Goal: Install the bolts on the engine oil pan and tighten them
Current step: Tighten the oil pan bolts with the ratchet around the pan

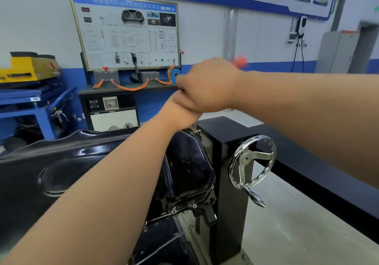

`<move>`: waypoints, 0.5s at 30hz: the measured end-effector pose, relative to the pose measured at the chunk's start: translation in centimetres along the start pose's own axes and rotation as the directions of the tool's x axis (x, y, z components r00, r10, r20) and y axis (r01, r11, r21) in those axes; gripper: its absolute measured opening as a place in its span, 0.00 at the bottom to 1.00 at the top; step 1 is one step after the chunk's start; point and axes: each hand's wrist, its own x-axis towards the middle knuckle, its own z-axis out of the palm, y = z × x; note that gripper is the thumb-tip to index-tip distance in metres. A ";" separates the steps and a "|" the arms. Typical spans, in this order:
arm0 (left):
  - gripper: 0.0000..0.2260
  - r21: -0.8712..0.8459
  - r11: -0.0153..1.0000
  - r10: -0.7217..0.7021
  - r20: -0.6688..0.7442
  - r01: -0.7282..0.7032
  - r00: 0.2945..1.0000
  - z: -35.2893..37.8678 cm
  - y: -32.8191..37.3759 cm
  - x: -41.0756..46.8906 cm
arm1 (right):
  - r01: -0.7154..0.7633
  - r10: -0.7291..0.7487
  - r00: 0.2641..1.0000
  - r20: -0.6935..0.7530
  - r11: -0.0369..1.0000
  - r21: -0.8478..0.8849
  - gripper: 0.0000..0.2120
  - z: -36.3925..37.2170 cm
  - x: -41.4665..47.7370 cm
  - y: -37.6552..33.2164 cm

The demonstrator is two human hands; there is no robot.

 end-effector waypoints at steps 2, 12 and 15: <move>0.13 -0.006 1.000 0.011 0.024 -0.011 1.000 0.3 -0.2 0.2 | 0.073 -0.079 0.987 -0.140 0.996 -0.051 0.23 1.3 -0.3 0.6; 0.07 -0.034 0.999 -0.022 -0.033 0.020 0.999 0.3 -0.5 0.5 | -0.492 0.431 0.864 0.260 0.612 0.620 0.12 -0.4 0.8 -0.5; 0.15 -0.136 0.991 -0.017 0.034 0.021 0.999 0.1 -0.5 0.5 | -0.081 0.089 0.994 -0.068 0.990 0.117 0.13 -0.3 -0.1 -0.4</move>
